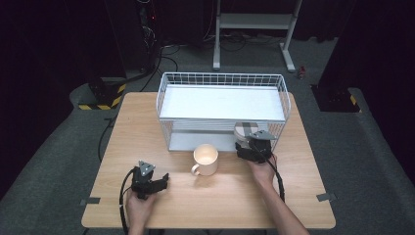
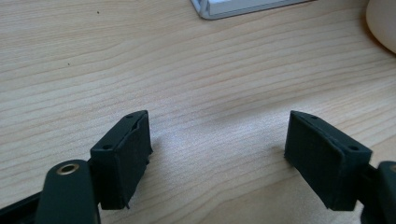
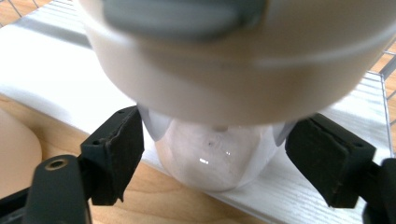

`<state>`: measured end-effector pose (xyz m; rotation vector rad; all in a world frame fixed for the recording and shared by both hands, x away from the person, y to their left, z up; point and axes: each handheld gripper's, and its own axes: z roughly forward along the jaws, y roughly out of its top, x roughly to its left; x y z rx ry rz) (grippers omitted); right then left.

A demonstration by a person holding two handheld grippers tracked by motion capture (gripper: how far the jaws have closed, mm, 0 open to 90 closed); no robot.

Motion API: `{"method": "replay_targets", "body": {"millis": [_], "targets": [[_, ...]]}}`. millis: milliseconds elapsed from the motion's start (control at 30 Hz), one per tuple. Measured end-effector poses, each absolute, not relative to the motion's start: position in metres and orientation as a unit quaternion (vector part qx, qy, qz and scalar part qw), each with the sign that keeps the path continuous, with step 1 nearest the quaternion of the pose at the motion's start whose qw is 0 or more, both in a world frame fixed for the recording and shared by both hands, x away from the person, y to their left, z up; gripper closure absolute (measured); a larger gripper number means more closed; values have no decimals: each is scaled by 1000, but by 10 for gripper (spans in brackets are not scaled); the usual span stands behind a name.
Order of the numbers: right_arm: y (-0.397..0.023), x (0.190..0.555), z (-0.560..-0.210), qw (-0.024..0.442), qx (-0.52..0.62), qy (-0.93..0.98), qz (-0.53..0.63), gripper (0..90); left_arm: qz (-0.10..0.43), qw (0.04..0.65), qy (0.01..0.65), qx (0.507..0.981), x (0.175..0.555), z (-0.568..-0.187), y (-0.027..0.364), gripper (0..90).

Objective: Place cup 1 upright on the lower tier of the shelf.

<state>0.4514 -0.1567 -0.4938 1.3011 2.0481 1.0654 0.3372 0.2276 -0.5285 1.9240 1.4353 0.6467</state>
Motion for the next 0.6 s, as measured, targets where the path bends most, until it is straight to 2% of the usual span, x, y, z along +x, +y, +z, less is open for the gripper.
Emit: {"method": "replay_targets", "body": {"millis": [600], "targets": [[-156,455,-498,243,488,749,376,226,246,323,547,732,337,-529,227,228]]}}
